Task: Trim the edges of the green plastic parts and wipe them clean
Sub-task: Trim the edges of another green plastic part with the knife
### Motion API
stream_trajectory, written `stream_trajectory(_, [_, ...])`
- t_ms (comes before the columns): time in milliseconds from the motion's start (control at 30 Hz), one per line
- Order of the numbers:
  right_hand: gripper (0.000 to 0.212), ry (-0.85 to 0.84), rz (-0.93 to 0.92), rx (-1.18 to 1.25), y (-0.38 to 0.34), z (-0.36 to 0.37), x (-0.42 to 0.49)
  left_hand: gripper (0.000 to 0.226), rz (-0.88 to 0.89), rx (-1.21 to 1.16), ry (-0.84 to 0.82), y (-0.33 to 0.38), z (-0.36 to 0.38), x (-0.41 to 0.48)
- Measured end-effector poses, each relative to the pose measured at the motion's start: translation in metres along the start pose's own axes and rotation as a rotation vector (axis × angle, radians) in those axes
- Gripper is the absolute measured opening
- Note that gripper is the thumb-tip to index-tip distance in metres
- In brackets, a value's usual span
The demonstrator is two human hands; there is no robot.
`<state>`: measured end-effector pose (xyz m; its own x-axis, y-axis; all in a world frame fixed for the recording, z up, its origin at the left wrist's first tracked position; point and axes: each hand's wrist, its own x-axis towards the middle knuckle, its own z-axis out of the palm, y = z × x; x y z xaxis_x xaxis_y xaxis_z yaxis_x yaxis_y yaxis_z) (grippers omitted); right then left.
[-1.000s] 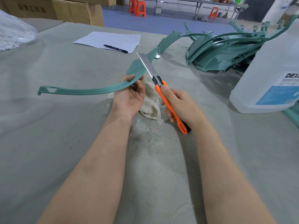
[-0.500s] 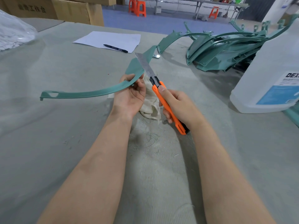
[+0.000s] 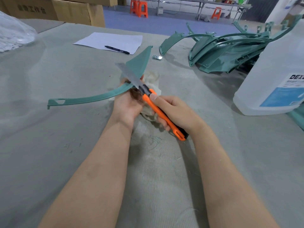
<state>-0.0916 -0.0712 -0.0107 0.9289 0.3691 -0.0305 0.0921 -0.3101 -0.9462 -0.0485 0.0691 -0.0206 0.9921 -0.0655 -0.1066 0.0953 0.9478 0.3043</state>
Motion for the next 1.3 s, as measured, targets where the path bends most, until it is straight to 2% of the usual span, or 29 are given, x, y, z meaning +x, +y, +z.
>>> stream_trajectory(133, [0.051, 0.185, 0.044, 0.009, 0.006, -0.015, 0.003, 0.022, 0.025, -0.071, 0.023, 0.002, 0.003, 0.000])
stream_trajectory(200, [0.053, 0.216, 0.047, -0.015, 0.009, -0.018, 0.004, 0.019, 0.021, -0.067, 0.015, 0.002, 0.003, 0.000])
stream_trajectory(600, [0.051, 0.152, 0.033, -0.034, 0.008, -0.008, 0.005, 0.025, 0.042, -0.105, 0.034, -0.001, 0.006, 0.000])
stream_trajectory(800, [0.047, 0.098, 0.003, -0.004, 0.007, -0.003, 0.005, 0.051, 0.078, -0.053, 0.023, -0.002, 0.009, -0.001])
stream_trajectory(967, [0.055, 0.016, -0.001, -0.016, 0.007, 0.005, 0.006, 0.034, 0.042, -0.071, 0.035, -0.001, 0.011, -0.007])
stream_trajectory(1033, [0.057, 0.000, -0.014, -0.030, 0.007, 0.006, 0.006, 0.038, 0.041, -0.126, 0.021, 0.001, 0.009, -0.007])
stream_trajectory(1133, [0.057, -0.010, -0.015, -0.031, 0.005, 0.006, 0.004, 0.029, 0.055, -0.146, 0.036, -0.001, 0.010, -0.010])
stream_trajectory(1233, [0.056, -0.017, -0.004, -0.036, 0.004, 0.005, 0.003, 0.046, 0.082, -0.124, 0.105, 0.001, 0.006, -0.006])
stream_trajectory(1300, [0.052, -0.027, -0.002, -0.024, 0.002, 0.006, 0.001, 0.028, 0.131, 0.074, 0.091, 0.004, -0.007, 0.000])
